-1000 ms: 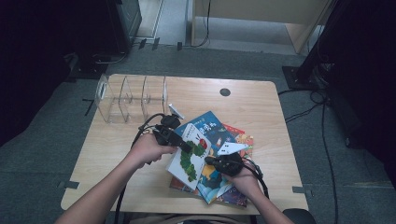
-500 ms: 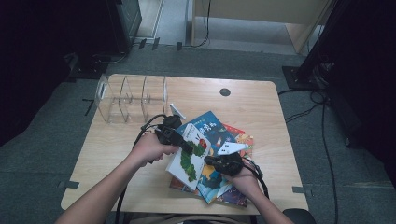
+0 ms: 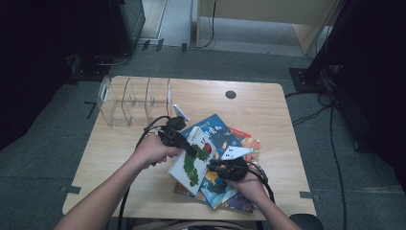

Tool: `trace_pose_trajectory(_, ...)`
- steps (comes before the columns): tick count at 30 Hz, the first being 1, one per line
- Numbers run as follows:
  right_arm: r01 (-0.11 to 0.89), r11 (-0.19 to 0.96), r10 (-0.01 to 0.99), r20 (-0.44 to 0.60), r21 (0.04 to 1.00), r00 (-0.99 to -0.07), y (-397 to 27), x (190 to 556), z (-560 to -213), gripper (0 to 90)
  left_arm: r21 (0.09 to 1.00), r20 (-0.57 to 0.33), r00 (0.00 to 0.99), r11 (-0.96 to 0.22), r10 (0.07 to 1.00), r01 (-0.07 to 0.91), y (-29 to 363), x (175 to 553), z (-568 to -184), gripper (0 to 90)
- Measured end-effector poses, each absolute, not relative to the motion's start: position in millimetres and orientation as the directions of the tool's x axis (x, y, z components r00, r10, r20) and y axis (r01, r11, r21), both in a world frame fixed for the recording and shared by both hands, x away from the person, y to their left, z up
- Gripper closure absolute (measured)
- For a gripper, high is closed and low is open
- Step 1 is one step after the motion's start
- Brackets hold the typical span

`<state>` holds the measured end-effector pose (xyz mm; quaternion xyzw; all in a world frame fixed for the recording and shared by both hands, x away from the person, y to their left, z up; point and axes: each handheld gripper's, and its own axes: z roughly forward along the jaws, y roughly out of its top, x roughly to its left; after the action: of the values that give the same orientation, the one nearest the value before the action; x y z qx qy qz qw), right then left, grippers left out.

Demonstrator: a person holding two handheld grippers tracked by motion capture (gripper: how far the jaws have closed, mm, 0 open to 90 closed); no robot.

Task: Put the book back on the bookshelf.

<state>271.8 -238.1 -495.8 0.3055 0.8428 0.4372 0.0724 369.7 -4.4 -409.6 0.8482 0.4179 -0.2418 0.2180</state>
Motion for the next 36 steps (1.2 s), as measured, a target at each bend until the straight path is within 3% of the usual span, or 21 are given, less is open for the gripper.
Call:
trace_pose_trajectory(10,0.423,0.456,0.563,0.114,0.783,-0.818,-236,272,-493,61.6,0.133,-0.633,0.486,-0.534,0.603,0.835,8,381,-409,77.1)
trace_pose_trajectory(17,0.410,0.453,0.572,0.095,0.792,-0.815,-236,275,-492,52.6,0.153,-0.594,0.503,-0.527,0.627,0.836,13,383,-395,77.1)
trace_pose_trajectory(36,0.437,0.457,0.609,0.085,0.775,-0.788,-237,283,-493,40.4,0.176,-0.574,0.478,-0.470,0.665,0.865,42,390,-378,77.0)
